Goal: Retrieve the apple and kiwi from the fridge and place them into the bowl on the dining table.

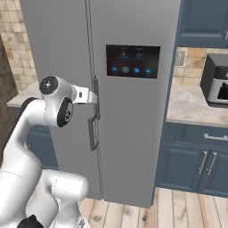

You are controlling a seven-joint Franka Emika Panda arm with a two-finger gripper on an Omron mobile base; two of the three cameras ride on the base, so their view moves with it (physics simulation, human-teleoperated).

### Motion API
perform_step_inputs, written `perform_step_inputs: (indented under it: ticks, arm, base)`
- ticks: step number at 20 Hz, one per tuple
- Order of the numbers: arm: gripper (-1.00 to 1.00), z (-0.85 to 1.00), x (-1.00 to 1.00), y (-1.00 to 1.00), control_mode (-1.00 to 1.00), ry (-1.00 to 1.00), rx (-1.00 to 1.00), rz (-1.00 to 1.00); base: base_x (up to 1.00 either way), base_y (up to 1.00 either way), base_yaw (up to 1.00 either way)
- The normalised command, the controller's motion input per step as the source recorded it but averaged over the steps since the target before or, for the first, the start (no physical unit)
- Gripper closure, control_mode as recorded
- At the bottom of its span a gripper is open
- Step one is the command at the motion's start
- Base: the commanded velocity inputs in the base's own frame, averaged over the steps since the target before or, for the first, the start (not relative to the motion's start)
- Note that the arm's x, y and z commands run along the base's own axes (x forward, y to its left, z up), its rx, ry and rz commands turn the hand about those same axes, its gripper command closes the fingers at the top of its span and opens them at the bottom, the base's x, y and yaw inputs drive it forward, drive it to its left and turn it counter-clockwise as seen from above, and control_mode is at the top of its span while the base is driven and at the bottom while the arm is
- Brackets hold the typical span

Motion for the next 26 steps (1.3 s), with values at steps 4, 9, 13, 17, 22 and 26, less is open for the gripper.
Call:
perform_step_inputs:
  ticks: [4, 9, 13, 17, 22, 26]
  arm:
    - [-1.00, -0.30, 0.52, 0.00, -1.00, 0.00, 0.00, 0.01]
    - [-1.00, -0.23, 0.52, 0.00, -1.00, 0.00, 0.00, 0.02]
    - [-1.00, -0.06, 0.50, 0.00, -1.00, 0.00, 0.00, 0.01]
    - [-1.00, -0.03, 0.55, 0.00, -1.00, 0.00, 0.00, 0.00]
    - [-1.00, -0.08, 0.57, 0.00, -1.00, 0.00, 0.00, 0.00]
    - [-1.00, -0.19, 0.54, 0.00, -1.00, 0.00, 0.00, 0.00]
  base:
    - [0.00, 0.00, 0.00]
    - [0.00, 0.00, 0.00]
    - [0.00, 0.00, 0.00]
    - [0.00, 0.00, 0.00]
    - [0.00, 0.00, 0.00]
    - [0.00, 0.00, 0.00]
